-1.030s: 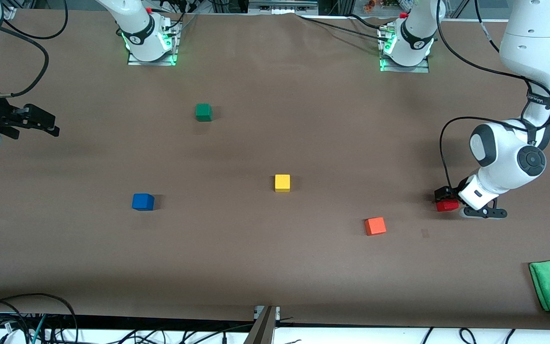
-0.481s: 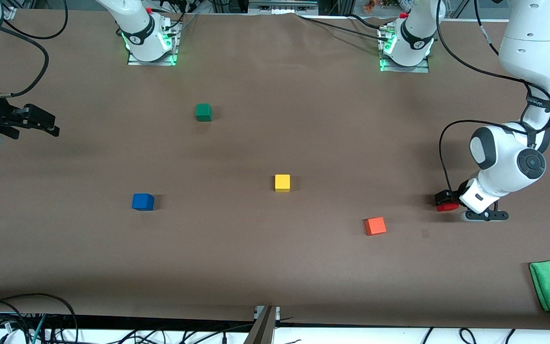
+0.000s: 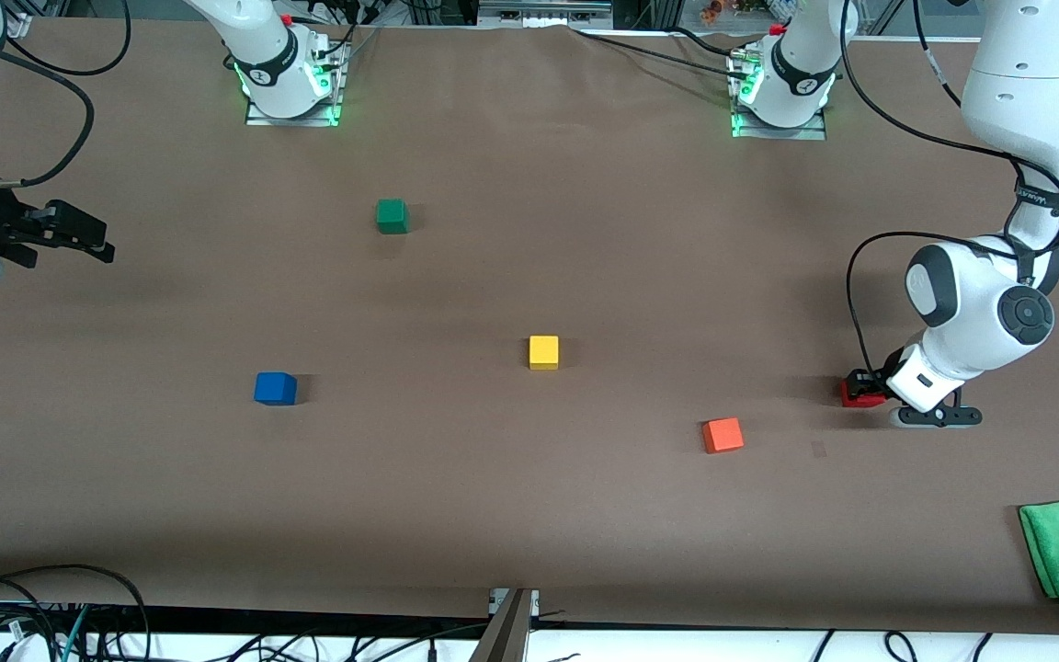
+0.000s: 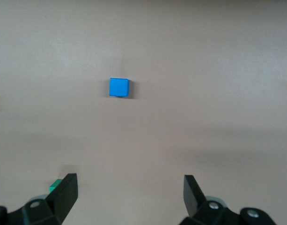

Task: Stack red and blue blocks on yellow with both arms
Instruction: 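Close the left gripper on the red cube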

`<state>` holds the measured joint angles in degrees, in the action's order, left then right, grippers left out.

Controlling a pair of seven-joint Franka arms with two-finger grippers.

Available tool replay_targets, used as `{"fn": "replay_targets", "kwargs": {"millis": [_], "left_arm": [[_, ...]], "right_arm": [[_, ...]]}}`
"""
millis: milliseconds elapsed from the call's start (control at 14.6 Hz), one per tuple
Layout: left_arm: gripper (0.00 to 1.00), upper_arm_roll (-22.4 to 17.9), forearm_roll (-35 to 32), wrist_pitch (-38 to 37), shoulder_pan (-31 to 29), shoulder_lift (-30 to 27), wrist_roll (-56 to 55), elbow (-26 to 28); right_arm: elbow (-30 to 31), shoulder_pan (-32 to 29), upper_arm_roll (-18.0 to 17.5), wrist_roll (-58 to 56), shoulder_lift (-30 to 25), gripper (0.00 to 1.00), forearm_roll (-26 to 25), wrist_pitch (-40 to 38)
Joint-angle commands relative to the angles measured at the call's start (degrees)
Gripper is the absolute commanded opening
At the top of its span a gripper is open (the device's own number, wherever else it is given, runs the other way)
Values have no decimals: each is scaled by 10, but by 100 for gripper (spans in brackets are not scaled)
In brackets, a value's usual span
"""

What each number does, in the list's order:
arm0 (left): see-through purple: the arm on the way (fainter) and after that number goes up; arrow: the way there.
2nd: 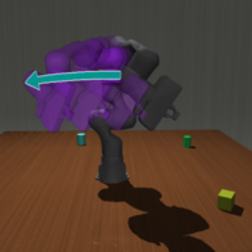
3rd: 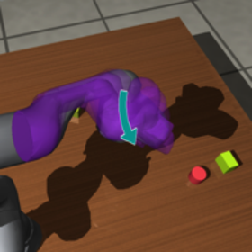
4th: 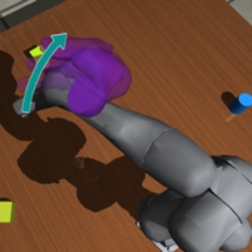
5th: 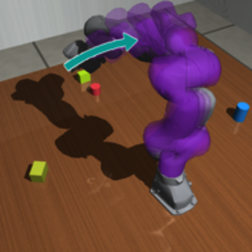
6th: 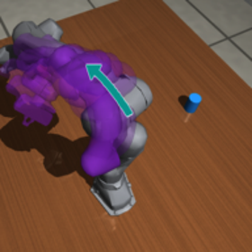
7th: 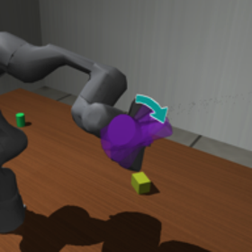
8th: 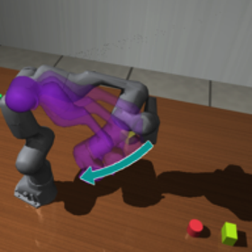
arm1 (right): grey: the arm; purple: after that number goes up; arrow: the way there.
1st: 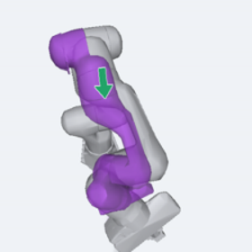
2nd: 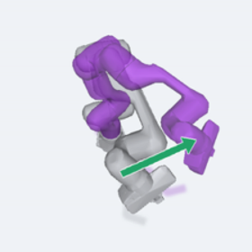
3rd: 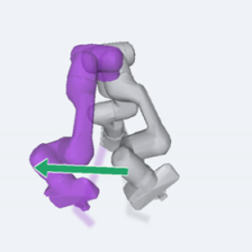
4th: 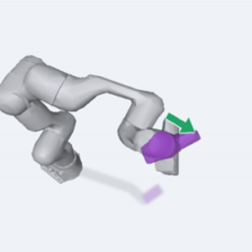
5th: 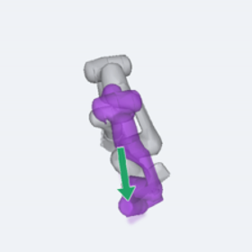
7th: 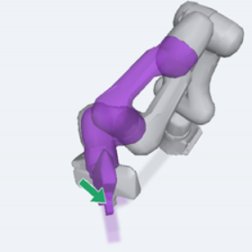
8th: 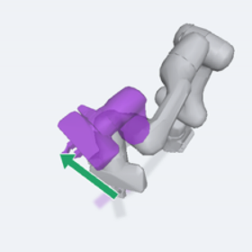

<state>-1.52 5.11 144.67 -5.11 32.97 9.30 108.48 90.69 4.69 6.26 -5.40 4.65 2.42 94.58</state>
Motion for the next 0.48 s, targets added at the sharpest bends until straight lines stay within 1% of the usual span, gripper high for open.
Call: {"fn": "replay_targets", "kwargs": {"millis": [0,206,412], "left_arm": [[0,-2,-10,-17,5,-17,-12,-16],[0,0,-10,-92,6,-68,-15,-18],[0,6,-12,-178,23,-114,-59,-29]], "right_arm": [[4,-1,-1,-8,-11,100,1,-7],[4,-1,-2,-8,-11,100,1,-7],[4,-1,-1,-8,-11,100,0,-7]]}}
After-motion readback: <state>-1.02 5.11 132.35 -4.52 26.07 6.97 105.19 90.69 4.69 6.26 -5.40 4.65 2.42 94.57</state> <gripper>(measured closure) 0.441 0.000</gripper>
